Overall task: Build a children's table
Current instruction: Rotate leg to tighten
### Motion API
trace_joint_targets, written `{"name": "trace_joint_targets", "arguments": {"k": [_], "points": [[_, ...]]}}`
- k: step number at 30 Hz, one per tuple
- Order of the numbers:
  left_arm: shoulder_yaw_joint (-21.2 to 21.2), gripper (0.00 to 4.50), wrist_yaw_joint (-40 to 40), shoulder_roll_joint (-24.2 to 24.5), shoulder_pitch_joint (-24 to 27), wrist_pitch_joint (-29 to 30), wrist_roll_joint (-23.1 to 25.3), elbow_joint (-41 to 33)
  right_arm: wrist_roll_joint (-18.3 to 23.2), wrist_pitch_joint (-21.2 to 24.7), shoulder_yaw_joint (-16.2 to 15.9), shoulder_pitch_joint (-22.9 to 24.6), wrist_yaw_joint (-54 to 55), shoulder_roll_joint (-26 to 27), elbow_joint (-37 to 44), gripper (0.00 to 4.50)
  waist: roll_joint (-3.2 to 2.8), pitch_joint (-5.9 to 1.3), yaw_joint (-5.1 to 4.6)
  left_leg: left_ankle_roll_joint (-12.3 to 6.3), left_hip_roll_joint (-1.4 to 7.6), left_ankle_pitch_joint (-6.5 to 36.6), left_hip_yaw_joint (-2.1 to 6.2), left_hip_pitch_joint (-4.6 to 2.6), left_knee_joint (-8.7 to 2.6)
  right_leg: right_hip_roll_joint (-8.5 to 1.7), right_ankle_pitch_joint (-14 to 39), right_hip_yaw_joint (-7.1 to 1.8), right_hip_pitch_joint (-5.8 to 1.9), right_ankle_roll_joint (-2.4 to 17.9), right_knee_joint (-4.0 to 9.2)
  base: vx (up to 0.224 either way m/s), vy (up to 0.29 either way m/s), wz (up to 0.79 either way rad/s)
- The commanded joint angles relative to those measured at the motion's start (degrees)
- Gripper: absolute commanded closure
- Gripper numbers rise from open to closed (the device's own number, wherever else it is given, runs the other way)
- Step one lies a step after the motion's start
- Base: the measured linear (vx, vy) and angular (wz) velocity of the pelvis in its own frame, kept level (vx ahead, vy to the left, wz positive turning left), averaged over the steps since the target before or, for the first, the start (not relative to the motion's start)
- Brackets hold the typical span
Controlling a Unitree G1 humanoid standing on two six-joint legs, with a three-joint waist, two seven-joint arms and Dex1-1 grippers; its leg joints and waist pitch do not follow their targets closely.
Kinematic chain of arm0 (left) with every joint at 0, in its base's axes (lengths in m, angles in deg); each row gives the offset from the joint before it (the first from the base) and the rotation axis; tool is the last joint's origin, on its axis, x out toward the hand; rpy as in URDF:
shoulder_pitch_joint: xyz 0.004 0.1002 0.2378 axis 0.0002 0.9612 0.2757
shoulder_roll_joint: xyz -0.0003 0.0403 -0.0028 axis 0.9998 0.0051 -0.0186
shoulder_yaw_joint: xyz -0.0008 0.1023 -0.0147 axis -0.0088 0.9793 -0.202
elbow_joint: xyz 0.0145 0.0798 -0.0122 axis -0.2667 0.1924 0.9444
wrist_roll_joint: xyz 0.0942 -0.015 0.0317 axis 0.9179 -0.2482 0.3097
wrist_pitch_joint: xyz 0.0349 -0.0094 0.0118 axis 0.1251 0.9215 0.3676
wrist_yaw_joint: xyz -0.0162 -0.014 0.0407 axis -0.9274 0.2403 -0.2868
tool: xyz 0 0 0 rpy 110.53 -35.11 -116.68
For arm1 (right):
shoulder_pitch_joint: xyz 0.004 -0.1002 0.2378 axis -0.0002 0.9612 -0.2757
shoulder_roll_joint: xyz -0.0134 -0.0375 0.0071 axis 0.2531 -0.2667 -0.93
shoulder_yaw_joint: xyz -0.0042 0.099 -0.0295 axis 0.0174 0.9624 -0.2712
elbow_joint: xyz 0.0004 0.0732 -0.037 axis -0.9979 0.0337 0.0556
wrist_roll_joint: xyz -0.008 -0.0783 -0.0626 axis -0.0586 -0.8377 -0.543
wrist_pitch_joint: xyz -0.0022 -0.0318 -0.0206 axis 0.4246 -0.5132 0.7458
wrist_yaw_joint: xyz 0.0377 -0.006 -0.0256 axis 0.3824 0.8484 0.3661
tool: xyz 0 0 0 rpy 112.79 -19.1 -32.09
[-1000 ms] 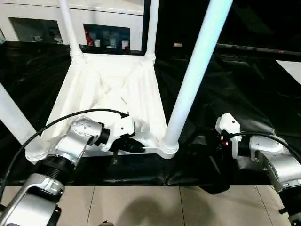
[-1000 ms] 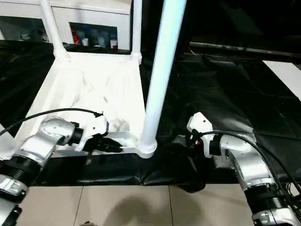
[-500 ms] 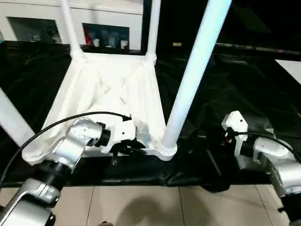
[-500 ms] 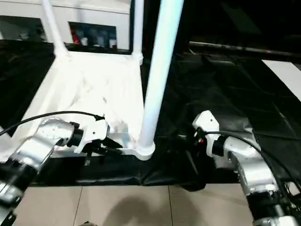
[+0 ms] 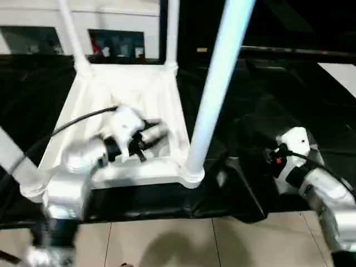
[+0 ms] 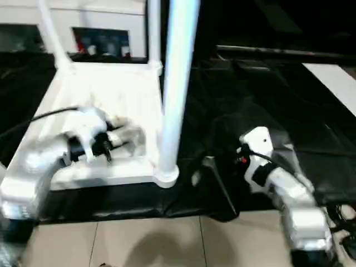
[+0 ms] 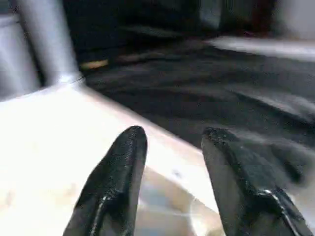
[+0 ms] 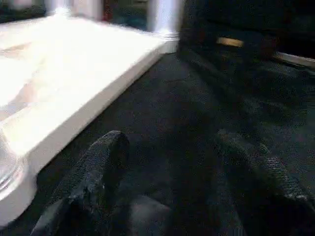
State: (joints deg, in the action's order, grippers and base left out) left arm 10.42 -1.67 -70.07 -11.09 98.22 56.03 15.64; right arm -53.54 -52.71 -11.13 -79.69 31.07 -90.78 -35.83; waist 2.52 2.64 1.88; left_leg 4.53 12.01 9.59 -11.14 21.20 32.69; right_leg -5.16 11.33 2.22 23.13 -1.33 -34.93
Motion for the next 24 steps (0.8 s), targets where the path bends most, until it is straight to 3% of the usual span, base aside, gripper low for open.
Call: {"name": "trace_joint_targets", "arguments": {"k": [1,2,3,5,7,9,10,13,16,24], "points": [[-1.9,2.03,6.5,-2.6,2.9,-4.3,0.4,-2.9,0.7,1.5,-0.1,1.5,3.7,2.0,2.6,1.07,-0.19,-3.22,-0.23,-0.84,1.01,16.9,0.60,0.21,-3.51,-1.20,14.8,-1.55,-2.18,7.3,5.27,0.000,0.000,0.00],[-3.0,1.96,8.7,-4.2,5.1,-6.0,0.7,-3.9,1.2,1.4,-1.5,2.7,2.7,2.6,3.5,1.00,-0.34,-3.29,-0.14,-0.94,0.97,17.4,0.60,0.00,-3.51,-1.07,14.8,-1.53,-2.02,7.1,5.30,0.000,0.000,0.00],[-3.8,1.88,10.1,-4.8,6.8,-6.7,0.9,-4.8,0.6,1.0,-3.0,3.6,2.5,3.1,4.1,0.97,-0.24,-3.32,-0.26,-1.36,1.17,17.1,0.76,0.24,-3.52,-1.03,12.2,-1.57,-2.21,7.3,5.05,0.000,0.000,0.00],[-4.8,1.59,11.2,-5.9,10.9,-8.3,0.5,-6.7,0.9,-0.2,-5.1,5.0,2.1,4.9,3.8,0.64,-0.52,-3.04,-0.04,-1.76,1.10,17.7,0.78,0.28,-3.66,-1.07,11.9,-1.56,-2.04,7.1,5.14,0.000,0.000,0.00],[-5.5,1.50,11.2,-7.1,14.3,-8.0,-0.7,-8.2,0.1,-2.4,-6.1,6.0,2.3,5.7,2.3,0.57,-0.65,-2.74,-0.02,-1.26,1.10,20.2,0.70,0.11,-3.82,-1.00,14.9,-1.58,-1.65,6.6,5.52,0.000,0.000,0.00],[-5.7,1.28,12.7,-8.4,16.2,-6.9,-1.1,-9.0,-0.7,-2.7,-6.8,6.6,2.7,6.3,2.1,0.36,-1.23,-2.53,0.43,-0.51,1.15,22.7,0.86,-0.39,-3.98,-0.94,17.6,-1.63,-1.25,5.9,5.85,0.000,0.000,0.00],[-5.6,1.17,13.7,-8.8,16.7,-6.5,-1.0,-9.0,-1.3,-2.4,-6.9,6.8,3.4,6.7,2.4,0.24,-1.17,-2.47,0.54,-0.13,1.18,23.6,0.84,-0.58,-3.98,-0.85,17.9,-1.73,-1.07,5.6,5.97,0.000,0.000,0.00],[-5.2,1.07,14.6,-9.3,17.2,-7.0,-1.6,-8.2,-2.8,-1.6,-7.9,7.1,4.7,7.0,3.0,0.16,-1.19,-2.52,0.96,0.37,1.12,22.5,1.05,-0.30,-4.18,-0.94,17.1,-1.80,-1.26,4.9,5.88,0.000,0.000,0.00],[-2.3,0.97,14.9,-8.3,17.9,-10.0,1.7,-6.8,-2.2,-0.8,-9.3,8.0,3.6,6.1,4.5,0.16,-1.17,-2.63,1.20,0.32,1.12,21.5,1.20,-0.12,-4.16,-1.04,15.2,-1.85,-1.51,4.1,5.68,0.000,0.000,0.00],[-1.1,0.97,14.8,-6.4,17.7,-8.6,2.7,-7.3,-3.0,-1.1,-9.9,6.6,4.3,6.5,2.8,0.16,-1.22,-2.88,1.28,0.23,0.90,18.9,1.30,0.21,-3.98,-1.14,12.5,-1.82,-1.90,4.6,5.26,0.000,0.000,0.00]]}}
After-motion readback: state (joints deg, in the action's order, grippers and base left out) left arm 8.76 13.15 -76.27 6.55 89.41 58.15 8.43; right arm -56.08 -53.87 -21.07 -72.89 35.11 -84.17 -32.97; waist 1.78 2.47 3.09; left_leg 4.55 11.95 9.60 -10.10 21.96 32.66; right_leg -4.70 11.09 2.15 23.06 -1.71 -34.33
